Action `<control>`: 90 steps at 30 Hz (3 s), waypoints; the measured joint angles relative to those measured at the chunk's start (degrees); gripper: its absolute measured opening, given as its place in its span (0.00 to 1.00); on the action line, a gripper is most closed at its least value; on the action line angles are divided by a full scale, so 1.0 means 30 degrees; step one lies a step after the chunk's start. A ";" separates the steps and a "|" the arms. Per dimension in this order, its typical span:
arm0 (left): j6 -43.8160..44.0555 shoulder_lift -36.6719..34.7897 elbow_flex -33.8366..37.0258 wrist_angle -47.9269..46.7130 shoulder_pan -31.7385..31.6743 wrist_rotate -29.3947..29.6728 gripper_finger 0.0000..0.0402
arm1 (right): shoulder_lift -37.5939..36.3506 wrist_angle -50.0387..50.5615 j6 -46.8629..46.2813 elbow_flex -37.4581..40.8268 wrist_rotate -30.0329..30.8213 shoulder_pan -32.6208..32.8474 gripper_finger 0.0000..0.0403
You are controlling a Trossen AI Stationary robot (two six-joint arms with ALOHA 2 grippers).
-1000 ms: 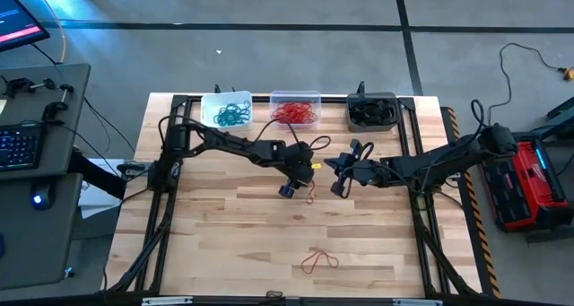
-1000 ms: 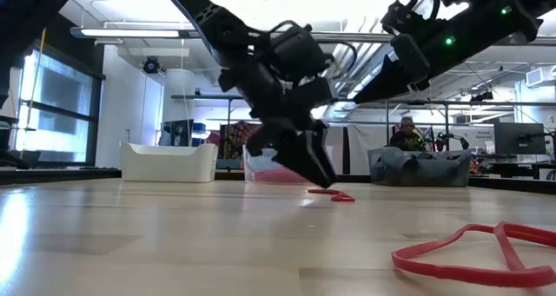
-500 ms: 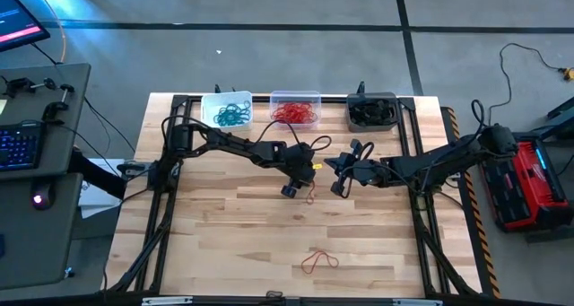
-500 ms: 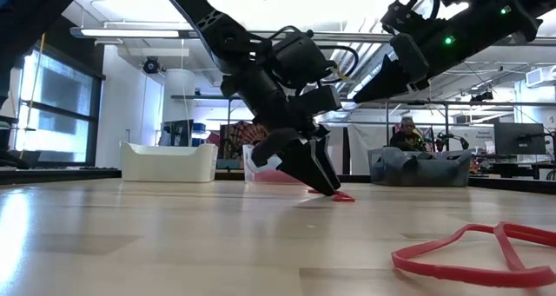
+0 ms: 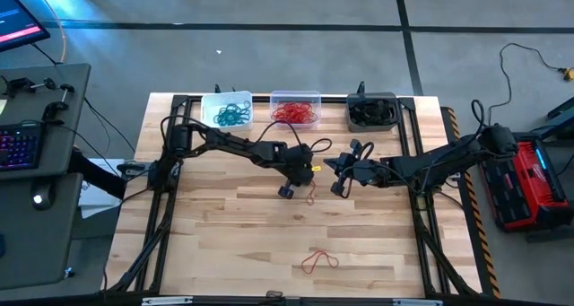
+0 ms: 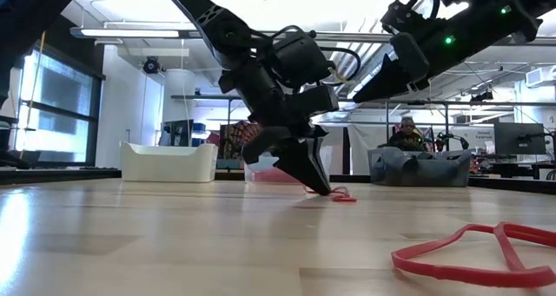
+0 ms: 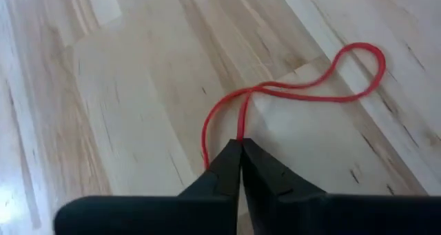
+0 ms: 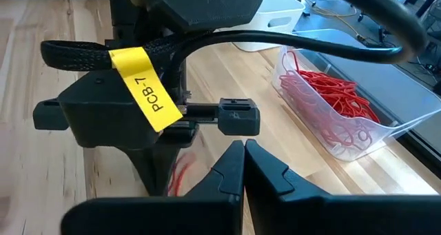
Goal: Sort rubber bands into baskets
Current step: Put the red rubber band into the transparent bin
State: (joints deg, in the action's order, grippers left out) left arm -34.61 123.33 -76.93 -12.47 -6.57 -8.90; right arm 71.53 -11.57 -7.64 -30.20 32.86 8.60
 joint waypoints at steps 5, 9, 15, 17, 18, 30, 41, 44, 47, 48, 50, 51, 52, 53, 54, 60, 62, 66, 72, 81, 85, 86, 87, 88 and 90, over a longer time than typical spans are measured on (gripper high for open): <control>0.0245 -0.0707 0.0109 -0.0668 -0.0023 0.0489 0.00 | 0.0000 0.0000 0.0000 0.0000 -0.0021 0.0022 0.00; 0.0458 -0.1417 0.0168 -0.1550 -0.0099 0.0748 0.00 | 0.0000 -0.0040 0.0000 0.0000 -0.0030 0.0022 0.00; 0.0518 -0.2597 0.0150 -0.2498 -0.0240 0.1105 0.00 | 0.0000 -0.0116 0.0029 0.0000 -0.0110 0.0022 0.00; 0.0945 -0.2711 0.0144 -0.2489 -0.0270 0.0990 0.00 | 0.0000 -0.0153 0.0029 0.0000 -0.0104 0.0022 0.00; 0.1442 -0.2719 0.0124 -0.2397 -0.0270 0.0751 0.00 | 0.0000 -0.0153 0.0039 0.0000 -0.0107 0.0022 0.00; 0.4051 -0.1610 0.0102 -0.0895 0.0889 0.0285 0.21 | 0.0000 -0.0216 0.0007 0.0000 -0.0105 0.0022 0.00; 0.4427 -0.0753 0.0066 0.0215 0.0947 0.2160 0.30 | 0.0000 -0.0261 0.0045 0.0000 -0.0132 0.0022 0.00; 0.3701 -0.0584 0.0040 0.0298 0.0944 0.1927 0.30 | 0.0000 -0.0255 0.0029 0.0000 -0.0139 0.0022 0.00; 0.3342 -0.0518 0.0015 0.0275 0.0918 0.1556 0.28 | 0.0002 -0.0255 0.0009 0.0000 -0.0146 0.0022 0.00; 0.3196 -0.0510 0.0015 0.0213 0.0926 0.1524 0.26 | 0.0007 -0.0248 0.0012 0.0000 -0.0155 0.0022 0.00; 0.2660 -0.0513 0.0015 0.0004 0.0955 0.1489 0.20 | 0.0007 -0.0248 0.0015 0.0000 -0.0161 0.0022 0.00; 0.2462 -0.0608 0.0022 -0.0111 0.0968 0.1462 0.16 | 0.0007 -0.0248 0.0016 0.0000 -0.0155 0.0022 0.00; 0.2355 -0.0717 0.0025 -0.0217 0.0978 0.1473 0.11 | 0.0007 -0.0247 0.0030 0.0000 -0.0161 0.0022 0.00; 0.2304 -0.0781 0.0046 -0.0285 0.0984 0.1544 0.06 | 0.0007 -0.0241 0.0036 0.0000 -0.0161 0.0022 0.00; 0.2309 -0.0868 0.0058 -0.0321 0.0994 0.1643 0.03 | 0.0007 -0.0248 0.0036 0.0000 -0.0161 0.0022 0.00; 0.3401 -0.2089 0.0117 -0.1377 0.0625 0.2877 0.01 | 0.0007 -0.0146 -0.0124 0.0000 -0.0168 0.0026 0.00; 0.3937 -0.2798 0.0117 -0.1632 0.0317 0.3219 0.01 | 0.0007 -0.0135 -0.0122 0.0000 -0.0168 0.0030 0.00; 0.4331 -0.4274 0.0109 -0.1779 -0.0504 0.4224 0.00 | 0.0007 -0.0149 -0.0087 0.0000 -0.0168 0.0030 0.00; 0.4961 -0.6382 0.0087 -0.1356 -0.2639 0.5380 0.00 | 0.0007 -0.0244 -0.0087 0.0000 -0.0161 0.0029 0.00; 0.4454 -0.7342 0.0073 -0.0273 -0.6208 0.5671 0.00 | 0.0007 -0.0279 -0.0071 0.0000 -0.0161 0.0030 0.00; 0.4003 -0.7016 0.0073 0.0324 -0.7418 0.5609 0.00 | 0.0007 -0.0470 0.0058 0.0000 -0.0154 0.0022 0.00; 0.3992 -0.6946 0.0073 0.0523 -0.7682 0.5519 0.00 | 0.0007 -0.0503 0.0061 0.0000 -0.0149 0.0022 0.00; 0.3984 -0.6836 0.0073 0.0748 -0.7950 0.5461 0.00 | 0.0007 -0.0525 0.0080 0.0000 -0.0104 0.0022 0.00; 0.3977 -0.6727 0.0073 0.0996 -0.8198 0.5313 0.00 | 0.0007 -0.0526 0.0172 0.0000 -0.0079 0.0022 0.00; 0.3979 -0.6597 0.0059 0.1355 -0.8671 0.4900 0.00 | 0.0007 -0.0540 0.0218 0.0000 -0.0030 0.0022 0.00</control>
State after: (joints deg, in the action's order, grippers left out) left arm -22.67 103.54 -76.75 -8.40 -32.58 5.80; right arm 71.55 -13.19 -6.99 -30.20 32.77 8.67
